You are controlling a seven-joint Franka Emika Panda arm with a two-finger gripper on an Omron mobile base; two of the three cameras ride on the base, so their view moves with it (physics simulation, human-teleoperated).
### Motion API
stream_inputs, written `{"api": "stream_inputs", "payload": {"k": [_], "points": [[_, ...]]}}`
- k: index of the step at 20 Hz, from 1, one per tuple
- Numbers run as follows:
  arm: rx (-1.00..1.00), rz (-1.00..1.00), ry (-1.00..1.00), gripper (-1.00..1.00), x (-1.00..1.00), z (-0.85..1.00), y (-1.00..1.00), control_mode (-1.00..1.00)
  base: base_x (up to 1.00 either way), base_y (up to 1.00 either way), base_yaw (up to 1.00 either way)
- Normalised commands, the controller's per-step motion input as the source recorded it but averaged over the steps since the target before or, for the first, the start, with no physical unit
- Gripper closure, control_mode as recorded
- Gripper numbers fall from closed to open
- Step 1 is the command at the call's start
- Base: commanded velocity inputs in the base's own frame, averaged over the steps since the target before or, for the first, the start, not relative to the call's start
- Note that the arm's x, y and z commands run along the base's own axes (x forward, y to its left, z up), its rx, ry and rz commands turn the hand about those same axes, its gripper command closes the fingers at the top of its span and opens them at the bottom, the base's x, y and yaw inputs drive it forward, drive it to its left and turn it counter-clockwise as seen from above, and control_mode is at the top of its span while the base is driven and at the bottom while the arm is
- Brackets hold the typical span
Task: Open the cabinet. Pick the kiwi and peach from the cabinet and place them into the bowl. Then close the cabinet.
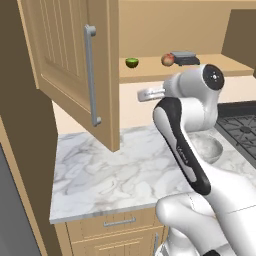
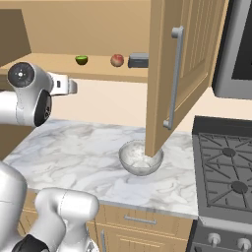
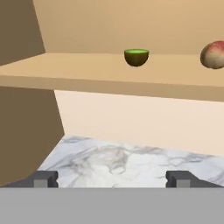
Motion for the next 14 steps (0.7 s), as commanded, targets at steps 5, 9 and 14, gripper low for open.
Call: {"api": "stream_inputs", "payload": {"k": [5,9,14], "points": [[0.0,-0.05,0.0,-1.0,0.45,0.0,0.0,-1.0,0.0,0.0,0.0],[0.0,-0.1,0.0,-1.0,0.32,0.0,0.0,-1.0,0.0,0.0,0.0],[0.0,-0.14,0.0,-1.0,0.28,0.01,0.0,-1.0,0.0,0.0,0.0]]}}
